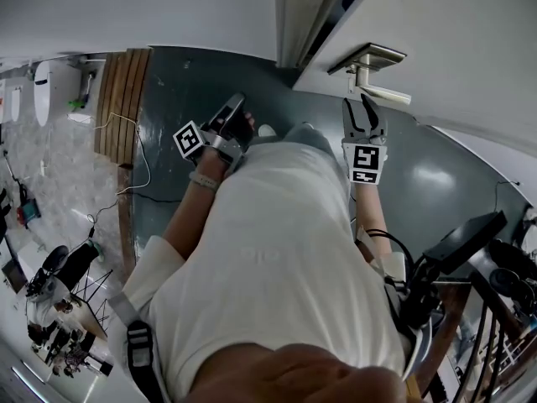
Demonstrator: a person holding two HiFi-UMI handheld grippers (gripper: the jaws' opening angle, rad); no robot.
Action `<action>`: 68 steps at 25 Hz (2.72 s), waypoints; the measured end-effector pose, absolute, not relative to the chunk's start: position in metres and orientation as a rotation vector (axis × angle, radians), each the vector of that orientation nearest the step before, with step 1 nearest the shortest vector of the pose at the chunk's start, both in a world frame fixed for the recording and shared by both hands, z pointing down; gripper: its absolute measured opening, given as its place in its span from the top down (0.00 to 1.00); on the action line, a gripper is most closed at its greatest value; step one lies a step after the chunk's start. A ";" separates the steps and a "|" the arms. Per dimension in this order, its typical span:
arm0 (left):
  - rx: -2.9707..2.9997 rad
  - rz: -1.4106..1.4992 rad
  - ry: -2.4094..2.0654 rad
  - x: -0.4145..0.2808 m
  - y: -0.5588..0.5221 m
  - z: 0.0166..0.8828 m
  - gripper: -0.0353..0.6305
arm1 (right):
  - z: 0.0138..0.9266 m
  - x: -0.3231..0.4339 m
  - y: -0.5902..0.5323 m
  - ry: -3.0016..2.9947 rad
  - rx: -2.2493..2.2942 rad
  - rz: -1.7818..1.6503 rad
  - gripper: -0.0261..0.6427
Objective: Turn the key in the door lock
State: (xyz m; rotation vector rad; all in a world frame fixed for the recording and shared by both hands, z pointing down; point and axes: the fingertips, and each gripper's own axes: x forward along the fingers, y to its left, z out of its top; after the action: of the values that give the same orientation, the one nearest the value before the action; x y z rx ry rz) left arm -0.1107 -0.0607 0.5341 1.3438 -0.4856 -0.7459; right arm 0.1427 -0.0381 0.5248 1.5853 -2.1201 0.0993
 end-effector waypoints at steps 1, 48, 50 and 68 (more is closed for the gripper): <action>1.344 -0.747 -0.487 -0.111 -0.061 0.534 0.94 | 0.525 0.141 -0.041 -2.047 1.549 -0.013 0.75; 1.343 -0.758 -0.505 -0.114 -0.059 0.533 0.94 | 0.543 0.166 -0.084 -2.411 1.954 2.308 0.87; 1.342 -0.758 -0.504 -0.114 -0.059 0.533 0.94 | 0.543 0.166 -0.084 -2.406 1.938 2.368 0.87; 1.452 -0.722 -0.488 -0.102 -0.054 0.516 0.94 | 0.530 0.130 -0.050 -2.496 1.517 2.531 0.81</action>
State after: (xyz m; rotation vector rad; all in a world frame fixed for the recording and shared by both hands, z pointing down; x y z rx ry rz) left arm -0.1018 -0.0543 0.5164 1.4518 -0.4878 -0.7216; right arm 0.1304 -0.0500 0.5303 1.5169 -2.4960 2.5308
